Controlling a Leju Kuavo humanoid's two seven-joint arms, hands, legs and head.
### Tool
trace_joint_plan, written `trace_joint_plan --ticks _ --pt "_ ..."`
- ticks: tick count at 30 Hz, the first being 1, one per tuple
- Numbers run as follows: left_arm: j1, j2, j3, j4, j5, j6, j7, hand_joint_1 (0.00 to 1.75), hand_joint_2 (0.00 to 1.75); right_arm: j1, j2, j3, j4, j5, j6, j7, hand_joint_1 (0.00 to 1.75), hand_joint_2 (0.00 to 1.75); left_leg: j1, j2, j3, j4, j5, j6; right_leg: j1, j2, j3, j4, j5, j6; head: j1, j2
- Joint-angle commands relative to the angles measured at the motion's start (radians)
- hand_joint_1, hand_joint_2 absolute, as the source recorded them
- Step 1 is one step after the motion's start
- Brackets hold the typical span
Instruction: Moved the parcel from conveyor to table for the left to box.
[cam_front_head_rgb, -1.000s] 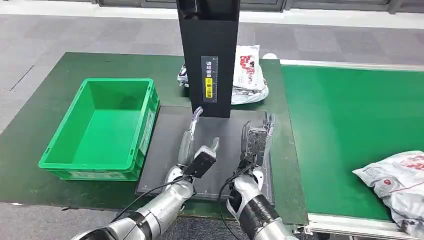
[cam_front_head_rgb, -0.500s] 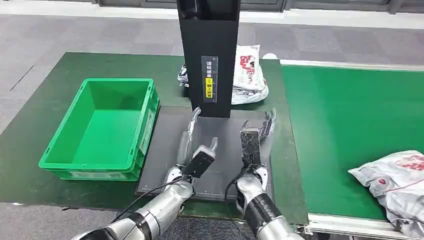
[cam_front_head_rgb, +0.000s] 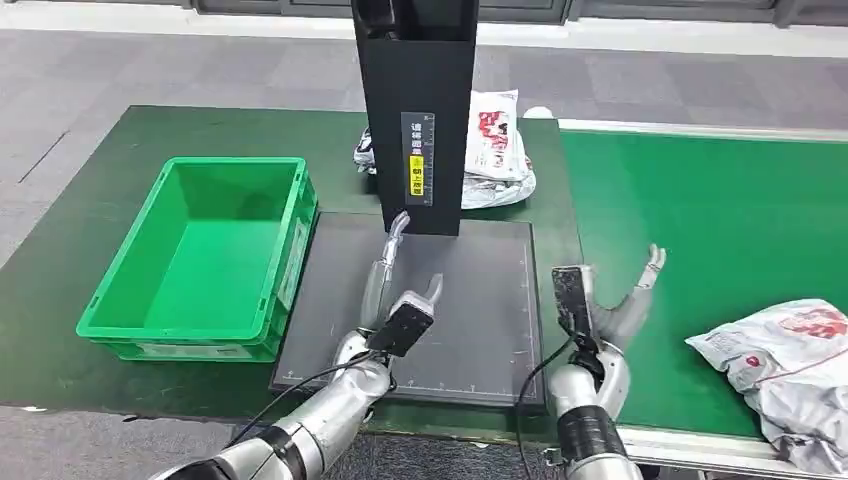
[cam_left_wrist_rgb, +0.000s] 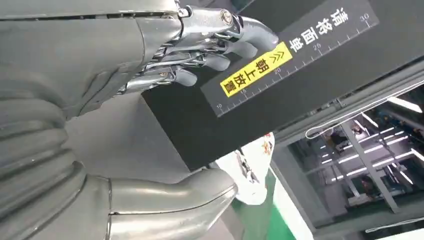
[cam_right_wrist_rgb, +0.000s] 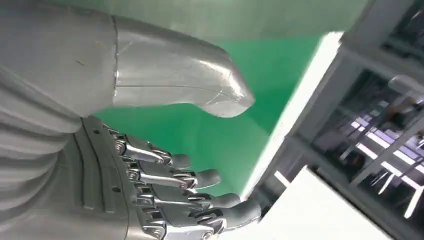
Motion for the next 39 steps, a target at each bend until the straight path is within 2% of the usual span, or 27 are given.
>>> trace_joint_plan --ticks 1,2,3,5,15,16,17,19,22,26,28,29,32,34,39 --pt "-0.039 -0.002 -0.017 0.05 -0.006 -0.009 -0.014 0.0 1.75 0.021 -0.126 -0.214 -0.047 0.322 0.005 0.284 0.0 1.75 0.0 -0.008 0.004 -0.003 0.001 0.001 0.0 -0.006 0.006 -0.003 -0.001 0.0 0.0 0.0" --pt "-0.038 -0.002 -0.014 0.052 -0.003 -0.01 -0.014 0.0 1.75 0.033 -0.147 -0.211 -0.057 0.362 0.005 0.331 0.0 1.75 0.0 -0.006 0.002 -0.001 0.001 0.0 0.0 -0.005 0.003 -0.002 -0.001 0.0 0.0 0.0" --pt "-0.038 -0.002 -0.014 0.052 -0.003 -0.01 -0.014 0.0 1.75 0.033 -0.147 -0.211 -0.057 0.362 0.005 0.331 0.0 1.75 0.001 -0.007 0.003 -0.002 0.001 0.001 0.001 -0.006 0.006 -0.003 -0.001 0.0 0.0 0.0" --pt "-0.028 0.007 -0.006 0.038 0.002 -0.005 -0.014 0.0 1.75 0.067 -0.193 -0.185 -0.054 0.448 0.005 0.442 0.0 1.75 0.001 -0.005 0.002 -0.001 0.0 0.001 0.001 -0.003 0.005 -0.002 -0.001 0.0 0.0 0.0" --pt "-0.024 0.013 -0.006 0.031 0.002 -0.009 -0.014 0.0 1.75 0.078 -0.204 -0.184 -0.059 0.43 0.005 0.43 0.0 1.75 0.0 -0.002 0.002 -0.001 0.0 0.0 0.0 -0.001 0.003 -0.001 0.0 0.0 0.0 0.0" --pt "-0.025 0.011 -0.005 0.034 0.002 -0.008 -0.014 0.0 1.75 0.072 -0.202 -0.178 -0.052 0.447 0.005 0.453 0.0 1.75 0.0 -0.002 0.003 -0.002 0.0 0.0 0.0 -0.001 0.004 -0.003 0.0 -0.001 0.0 0.0" --pt "-0.023 0.013 -0.001 0.033 0.003 -0.006 -0.014 0.0 1.75 0.078 -0.232 -0.152 -0.015 0.508 0.005 0.546 0.0 1.75 0.0 -0.001 0.002 -0.001 0.0 0.0 0.0 0.0 0.002 -0.001 0.0 0.0 0.0 0.0" --pt "-0.019 0.018 0.006 0.029 0.001 -0.01 -0.014 0.0 1.75 0.106 -0.286 -0.095 -0.002 0.508 0.005 0.629 0.0 1.75 0.0 -0.002 0.004 -0.002 0.0 0.0 0.0 0.0 0.005 -0.003 0.0 -0.001 0.0 0.0" --pt "-0.016 0.024 0.026 0.024 0.003 -0.011 -0.014 0.0 1.75 0.128 -0.324 -0.06 0.012 0.508 0.006 0.694 0.0 1.75 0.0 -0.003 0.003 -0.001 0.0 0.001 0.0 -0.003 0.004 -0.002 0.0 0.0 0.0 0.0" --pt "-0.015 0.025 0.03 0.022 0.004 -0.01 -0.014 0.0 1.75 0.127 -0.328 -0.059 0.011 0.508 0.008 0.696 0.0 1.75 0.0 -0.003 0.006 -0.003 -0.001 0.002 0.0 -0.001 0.008 -0.005 0.0 0.0 0.0 0.0" --pt "-0.015 0.025 0.03 0.022 0.004 -0.01 -0.014 0.0 1.75 0.127 -0.328 -0.059 0.011 0.508 0.008 0.696 0.0 1.75 0.0 -0.002 0.002 -0.001 -0.001 0.002 0.0 -0.001 0.004 -0.002 0.0 0.0 0.0 0.0" --pt "-0.009 0.027 0.037 0.015 0.002 -0.011 -0.014 0.0 1.75 0.128 -0.353 -0.026 0.021 0.508 0.027 0.735 0.0 1.75 0.0 -0.002 0.004 -0.002 -0.001 0.002 0.0 -0.001 0.006 -0.003 0.0 0.0 0.0 0.0" --pt "0.003 0.035 0.047 0.002 -0.004 -0.013 -0.014 0.0 1.75 0.145 -0.369 -0.034 0.028 0.508 0.092 0.744 0.0 1.75 0.0 -0.003 0.002 -0.001 -0.001 0.002 0.0 -0.002 0.004 -0.002 0.0 0.0 0.0 0.0" --pt "0.007 0.039 0.058 -0.01 -0.008 -0.016 -0.014 0.0 1.75 0.174 -0.396 0.008 0.009 0.508 0.114 0.804 0.0 1.75 0.0 -0.003 0.003 -0.001 -0.001 0.002 0.0 -0.002 0.005 -0.003 0.0 0.0 0.0 0.0" --pt "0.016 0.051 0.076 -0.029 -0.014 -0.012 -0.014 0.0 1.75 0.167 -0.416 -0.036 0.016 0.508 0.183 0.795 0.0 1.75 0.0 -0.002 0.002 -0.001 -0.001 0.002 0.0 -0.002 0.004 -0.002 0.0 0.0 0.0 0.0"
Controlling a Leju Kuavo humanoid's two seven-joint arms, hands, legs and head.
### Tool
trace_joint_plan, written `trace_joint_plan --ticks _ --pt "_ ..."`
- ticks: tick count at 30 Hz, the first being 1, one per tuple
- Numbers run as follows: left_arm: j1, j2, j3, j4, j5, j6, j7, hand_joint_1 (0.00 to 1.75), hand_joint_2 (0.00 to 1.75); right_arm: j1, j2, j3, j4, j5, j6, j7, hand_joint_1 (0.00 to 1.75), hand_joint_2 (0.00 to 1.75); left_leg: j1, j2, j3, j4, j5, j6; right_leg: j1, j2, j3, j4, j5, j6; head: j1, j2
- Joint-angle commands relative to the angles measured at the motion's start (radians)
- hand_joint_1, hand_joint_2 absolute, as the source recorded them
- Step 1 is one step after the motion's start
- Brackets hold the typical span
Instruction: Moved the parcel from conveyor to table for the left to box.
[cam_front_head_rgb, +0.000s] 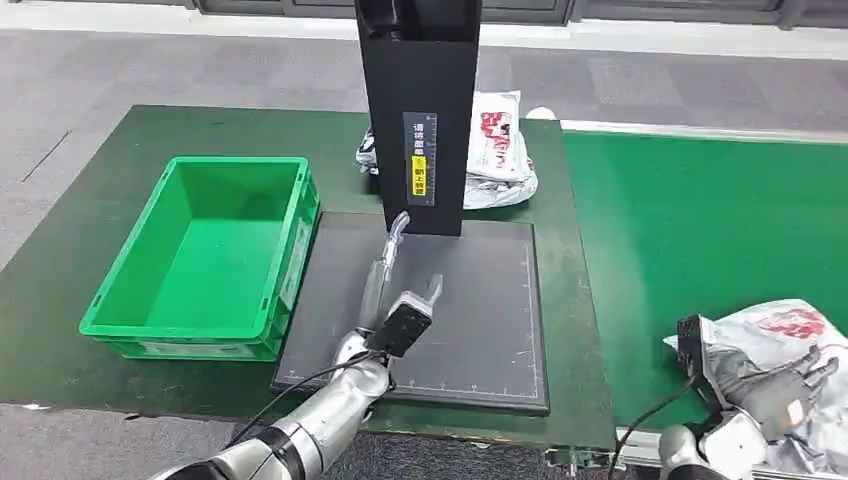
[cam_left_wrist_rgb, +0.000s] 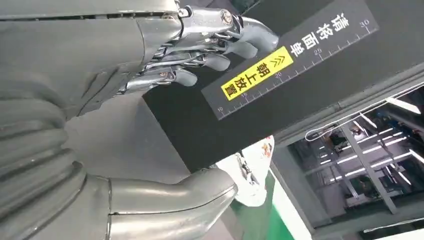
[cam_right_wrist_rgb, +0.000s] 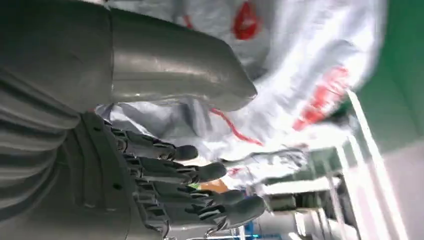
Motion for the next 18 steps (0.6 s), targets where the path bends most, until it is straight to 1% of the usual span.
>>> trace_joint_plan --ticks 1,3,5,6,7,8,9,10,11,12,16,17,18 --pt "0.006 0.043 0.069 -0.013 -0.011 -0.002 -0.014 0.0 1.75 -0.021 -0.08 0.045 0.088 -0.005 0.1 -0.007 0.0 1.75 0.0 0.002 0.004 -0.002 -0.001 0.0 0.0 0.004 0.003 -0.002 0.0 -0.001 0.0 0.0" --pt "0.008 0.045 0.072 -0.017 -0.012 0.0 -0.014 0.0 1.75 -0.05 -0.082 0.032 0.131 -0.005 0.13 -0.02 0.0 1.75 0.0 0.003 0.004 -0.002 -0.001 0.0 0.0 0.004 0.003 -0.002 0.0 -0.001 0.0 0.0" --pt "0.011 0.05 0.079 -0.022 -0.012 -0.001 -0.014 0.0 1.75 -0.097 -0.085 0.011 0.199 -0.025 0.206 -0.052 0.0 1.75 0.0 0.003 0.004 -0.002 -0.001 0.0 0.0 0.005 0.003 -0.002 0.001 -0.001 0.0 0.0" --pt "0.011 0.053 0.084 -0.023 -0.01 -0.004 -0.014 0.0 1.75 -0.121 -0.092 0.0 0.24 -0.044 0.275 -0.079 0.0 1.75 0.0 0.005 0.005 -0.003 -0.001 0.0 0.0 0.007 0.004 -0.003 0.002 -0.001 0.0 0.0" --pt "0.01 0.055 0.086 -0.022 -0.011 -0.008 -0.014 0.0 1.75 -0.135 -0.109 0.01 0.277 -0.033 0.341 -0.087 0.0 1.75 0.0 0.004 0.003 -0.001 -0.001 0.0 0.0 0.006 0.002 -0.002 0.001 -0.001 0.0 0.0" --pt "0.011 0.057 0.089 -0.023 -0.011 -0.007 -0.014 0.0 1.75 -0.152 -0.136 0.021 0.318 -0.028 0.403 -0.108 0.0 1.75 0.0 0.005 0.005 -0.002 0.0 0.0 0.0 0.007 0.003 -0.003 0.002 -0.001 0.0 0.0" --pt "0.008 0.059 0.088 -0.022 -0.012 -0.01 -0.014 0.0 1.75 -0.159 -0.153 0.033 0.343 -0.026 0.444 -0.136 0.0 1.75 0.0 0.003 0.003 -0.001 0.0 0.0 0.0 0.004 0.002 -0.001 0.001 0.0 0.0 0.0" --pt "0.009 0.064 0.088 -0.023 -0.012 -0.007 -0.014 0.0 1.75 -0.159 -0.187 0.069 0.376 -0.008 0.498 -0.171 0.0 1.75 0.0 0.002 0.003 -0.002 0.0 0.0 0.0 0.004 0.003 -0.002 0.001 0.0 0.0 0.0" --pt "0.009 0.066 0.09 -0.024 -0.01 -0.006 -0.014 0.0 1.75 -0.153 -0.197 0.084 0.381 -0.005 0.51 -0.179 0.0 1.75 0.0 0.003 0.005 -0.003 0.0 0.0 0.0 0.005 0.004 -0.003 0.001 0.0 0.0 0.0" --pt "0.008 0.068 0.094 -0.024 -0.007 -0.005 -0.014 0.0 1.75 -0.152 -0.207 0.105 0.382 -0.012 0.535 -0.219 0.0 1.75 0.0 0.001 0.003 -0.001 0.0 0.001 0.0 0.003 0.003 -0.002 0.001 0.001 0.0 0.0" --pt "0.008 0.068 0.094 -0.024 -0.007 -0.005 -0.014 0.0 1.75 -0.152 -0.207 0.105 0.382 -0.012 0.535 -0.219 0.0 1.75 0.001 0.0 0.004 -0.002 0.0 0.002 0.0 0.001 0.005 -0.003 0.001 0.001 0.0 0.0" --pt "0.011 0.071 0.096 -0.028 -0.005 -0.004 -0.014 0.0 1.75 -0.15 -0.206 0.12 0.373 -0.013 0.555 -0.235 0.33 1.75 0.0 0.0 0.003 -0.001 0.0 0.002 0.0 0.001 0.003 -0.001 0.001 0.001 0.0 0.0" --pt "0.011 0.073 0.097 -0.029 -0.003 -0.003 -0.014 0.0 1.75 -0.154 -0.213 0.131 0.374 -0.019 0.584 -0.259 1.75 1.75 0.0 0.001 0.004 -0.002 0.0 0.002 0.0 0.002 0.005 -0.002 0.001 0.001 0.0 0.0"
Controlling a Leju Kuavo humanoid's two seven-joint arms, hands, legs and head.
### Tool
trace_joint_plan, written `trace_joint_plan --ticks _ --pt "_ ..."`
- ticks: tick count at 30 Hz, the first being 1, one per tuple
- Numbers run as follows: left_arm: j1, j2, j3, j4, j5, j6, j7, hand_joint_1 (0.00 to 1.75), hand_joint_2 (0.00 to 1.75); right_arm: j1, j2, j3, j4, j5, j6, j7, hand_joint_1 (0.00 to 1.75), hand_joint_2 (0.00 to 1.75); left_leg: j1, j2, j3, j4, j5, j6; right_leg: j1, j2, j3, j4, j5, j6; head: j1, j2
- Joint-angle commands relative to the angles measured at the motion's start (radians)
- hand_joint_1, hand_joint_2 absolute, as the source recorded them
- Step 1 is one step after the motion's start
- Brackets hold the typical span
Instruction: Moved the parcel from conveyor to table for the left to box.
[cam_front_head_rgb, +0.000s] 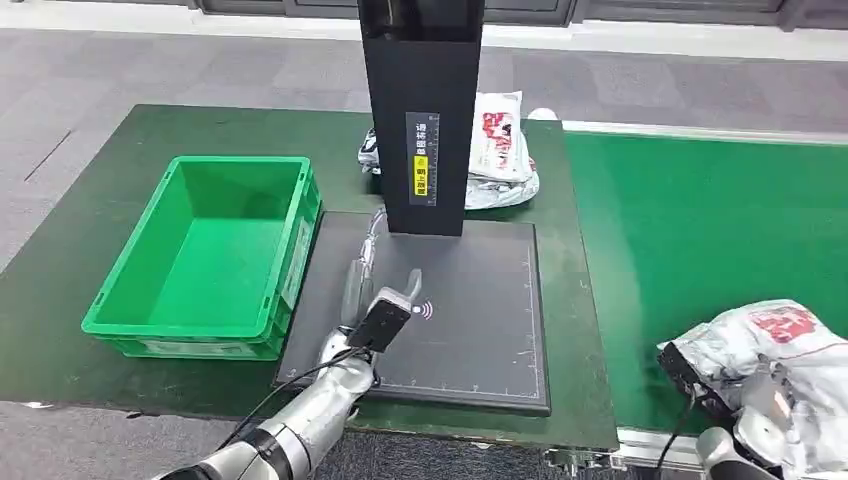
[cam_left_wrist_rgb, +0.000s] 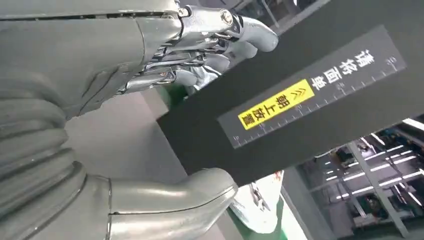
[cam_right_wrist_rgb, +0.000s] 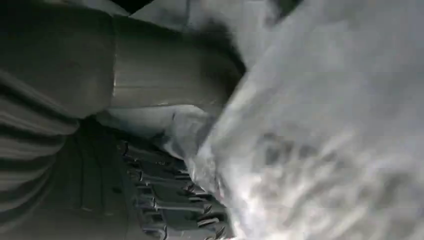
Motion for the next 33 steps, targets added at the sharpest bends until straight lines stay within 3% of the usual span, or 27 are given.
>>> trace_joint_plan --ticks 1,8,11,15,18,20,22,23,24,33 --pt "-0.009 0.035 0.047 0.014 0.012 0.002 -0.014 0.0 1.75 -0.062 -0.068 0.131 0.146 -0.017 0.089 -0.075 1.75 1.75 0.0 0.003 0.003 -0.001 -0.001 0.0 0.0 0.005 0.003 -0.002 0.0 -0.001 0.0 0.0" --pt "-0.002 0.04 0.061 0.006 0.032 -0.01 -0.014 0.0 1.75 -0.074 -0.079 0.178 0.152 -0.022 0.126 -0.101 1.75 1.75 0.001 0.004 0.005 -0.004 0.0 0.0 0.001 0.007 0.005 -0.005 0.002 -0.001 0.0 0.0" --pt "0.001 0.042 0.072 -0.002 0.044 -0.021 -0.014 0.0 1.75 -0.076 -0.074 0.204 0.139 -0.048 0.117 -0.158 1.75 1.75 0.001 0.004 0.004 -0.001 0.0 0.0 0.001 0.006 0.003 -0.002 0.001 0.0 0.0 0.0" --pt "0.013 0.051 0.091 -0.025 0.049 -0.02 -0.014 0.0 1.75 -0.158 -0.028 0.219 0.11 -0.097 -0.05 -0.159 1.75 1.75 0.0 0.008 0.004 -0.001 -0.001 0.0 0.0 0.011 0.001 -0.002 0.003 0.0 0.0 0.0" --pt "0.009 0.053 0.08 -0.015 0.007 0.02 -0.014 0.0 1.75 -0.21 0.026 0.254 0.082 -0.19 -0.274 -0.14 1.75 1.75 0.001 0.013 0.005 -0.001 -0.001 -0.001 0.001 0.015 0.0 -0.002 0.005 -0.001 0.0 0.0" --pt "-0.005 0.051 0.056 0.008 -0.026 0.076 -0.014 0.0 1.75 -0.177 0.053 0.275 -0.022 -0.254 -0.446 -0.164 1.75 1.75 0.001 0.012 0.003 -0.001 -0.001 -0.001 0.001 0.014 -0.001 -0.001 0.004 0.0 0.0 0.0" --pt "-0.005 0.042 0.075 -0.012 -0.08 0.098 -0.014 0.0 1.75 -0.083 0.085 0.31 -0.246 -0.362 -0.613 -0.251 1.75 1.75 0.0 0.007 0.002 -0.001 0.001 -0.001 0.0 0.009 0.0 0.0 0.003 0.0 0.0 0.0" --pt "-0.001 0.029 0.099 -0.022 -0.119 0.098 -0.014 0.0 1.75 -0.022 0.101 0.321 -0.399 -0.371 -0.613 -0.27 1.75 1.75 0.001 0.009 0.004 -0.002 0.001 -0.002 0.001 0.012 0.0 -0.002 0.004 -0.001 0.0 0.0" --pt "-0.001 0.029 0.099 -0.022 -0.119 0.098 -0.014 0.0 1.75 -0.022 0.101 0.321 -0.399 -0.371 -0.613 -0.27 1.75 1.75 0.0 0.006 0.002 -0.001 0.002 -0.002 0.0 0.007 -0.001 0.0 0.003 0.0 0.0 0.0" --pt "-0.001 0.029 0.099 -0.022 -0.119 0.098 -0.014 0.0 1.75 -0.022 0.101 0.321 -0.399 -0.371 -0.613 -0.27 1.75 1.75 0.001 0.003 0.002 -0.001 0.001 -0.002 0.001 0.005 0.0 0.0 0.001 0.0 0.0 0.0"
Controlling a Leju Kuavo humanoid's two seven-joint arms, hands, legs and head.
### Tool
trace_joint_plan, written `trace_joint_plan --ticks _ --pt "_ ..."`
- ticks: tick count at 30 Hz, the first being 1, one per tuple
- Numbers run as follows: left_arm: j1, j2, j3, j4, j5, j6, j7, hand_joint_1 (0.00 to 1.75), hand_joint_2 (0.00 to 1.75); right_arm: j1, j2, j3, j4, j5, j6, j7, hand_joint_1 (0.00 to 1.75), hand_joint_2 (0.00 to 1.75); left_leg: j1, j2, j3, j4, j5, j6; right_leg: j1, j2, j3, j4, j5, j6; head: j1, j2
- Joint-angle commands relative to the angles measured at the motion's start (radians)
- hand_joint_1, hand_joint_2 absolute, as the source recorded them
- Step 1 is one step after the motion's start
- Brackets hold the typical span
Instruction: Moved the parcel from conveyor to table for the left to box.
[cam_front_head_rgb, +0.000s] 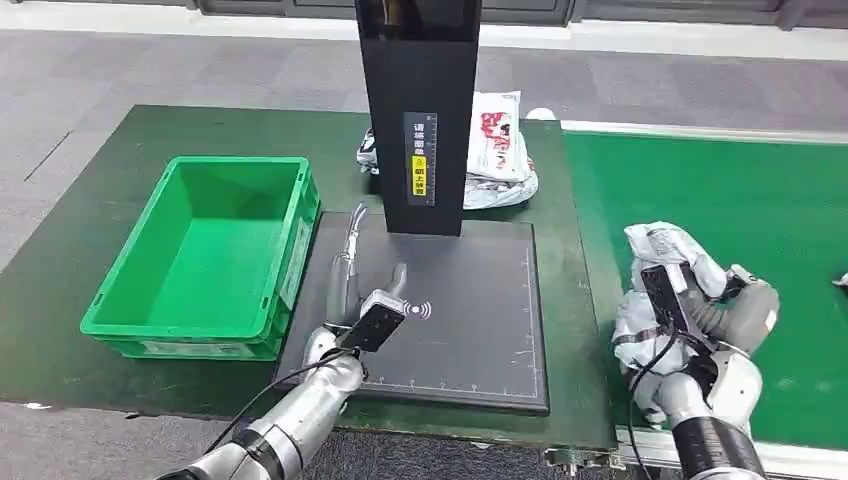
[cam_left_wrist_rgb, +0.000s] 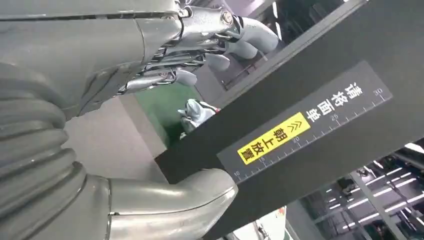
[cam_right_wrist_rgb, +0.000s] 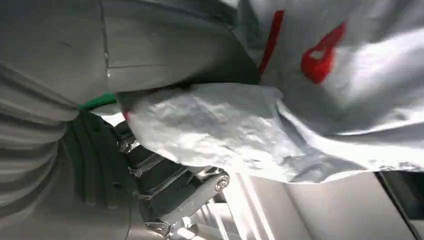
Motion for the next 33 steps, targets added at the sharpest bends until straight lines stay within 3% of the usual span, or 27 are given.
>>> trace_joint_plan --ticks 1,5,6,10,12,14,20,26,29,33 --pt "-0.02 0.008 0.049 0.025 -0.002 0.005 -0.014 0.0 1.75 0.006 0.036 0.063 -0.11 -0.012 0.001 0.001 1.75 1.75 0.0 0.002 0.0 0.0 0.0 0.0 0.0 0.002 0.0 0.0 0.001 0.0 0.0 0.0" --pt "-0.02 0.008 0.049 0.025 -0.002 0.005 -0.014 0.0 1.75 0.006 0.036 0.063 -0.11 -0.012 0.001 0.001 1.75 1.75 0.0 0.004 0.004 -0.002 -0.001 0.0 0.0 0.006 0.003 -0.003 0.001 -0.001 0.0 0.0" --pt "-0.019 0.003 0.067 0.021 -0.034 0.005 -0.014 0.0 1.75 0.037 0.053 0.035 -0.185 -0.004 0.001 -0.035 1.75 1.75 0.0 0.002 0.0 0.0 0.0 0.0 0.0 0.002 0.0 -0.001 0.001 0.0 0.0 0.0" --pt "-0.029 0.008 0.046 -0.008 -0.005 0.005 -0.014 0.0 1.75 0.076 0.184 -0.056 -0.356 -0.047 0.001 -0.315 1.75 1.75 -0.001 0.002 0.001 -0.001 -0.001 -0.001 -0.001 0.004 0.0 0.0 0.0 -0.002 0.0 0.0" --pt "-0.038 0.004 0.063 -0.014 -0.026 0.005 -0.014 0.0 1.75 0.08 0.259 -0.016 -0.379 -0.077 0.001 -0.401 1.75 1.75 0.0 0.005 0.001 0.0 -0.002 -0.001 0.0 0.007 -0.001 0.0 0.0 -0.002 0.0 0.0" --pt "-0.053 0.008 0.031 -0.019 0.021 -0.007 -0.014 0.0 1.75 0.062 0.299 0.107 -0.368 -0.111 0.001 -0.378 1.75 1.75 0.001 0.007 0.001 0.0 -0.001 -0.001 0.001 0.008 -0.002 0.0 0.001 -0.002 0.0 0.0" --pt "-0.101 0.002 -0.037 0.004 0.032 -0.003 -0.014 0.0 1.75 -0.073 0.281 0.51 -0.247 -0.195 0.057 -0.224 1.75 1.75 0.002 0.012 0.002 0.0 -0.001 -0.002 0.003 0.015 -0.003 0.001 0.002 -0.003 0.0 0.0" --pt "-0.148 -0.032 -0.066 0.065 0.055 -0.06 -0.014 0.0 1.75 -0.165 0.344 0.668 -0.141 -0.232 0.136 -0.216 1.75 1.75 0.002 0.01 0.001 -0.001 0.001 -0.004 0.002 0.012 -0.004 0.002 0.002 -0.004 0.0 0.0" --pt "-0.164 -0.065 -0.077 0.105 0.058 -0.063 -0.014 0.0 1.75 -0.182 0.383 0.686 -0.117 -0.287 0.191 -0.204 1.75 1.75 0.002 0.006 0.0 0.0 0.002 -0.004 0.002 0.007 -0.004 0.002 0.002 -0.004 0.0 0.0" --pt "-0.167 -0.058 -0.086 0.111 0.066 -0.062 -0.014 0.0 1.75 -0.192 0.367 0.701 -0.092 -0.347 0.196 -0.238 1.75 1.75 0.001 0.005 0.0 -0.001 0.002 -0.004 0.002 0.007 -0.003 0.001 0.002 -0.004 0.0 0.0"
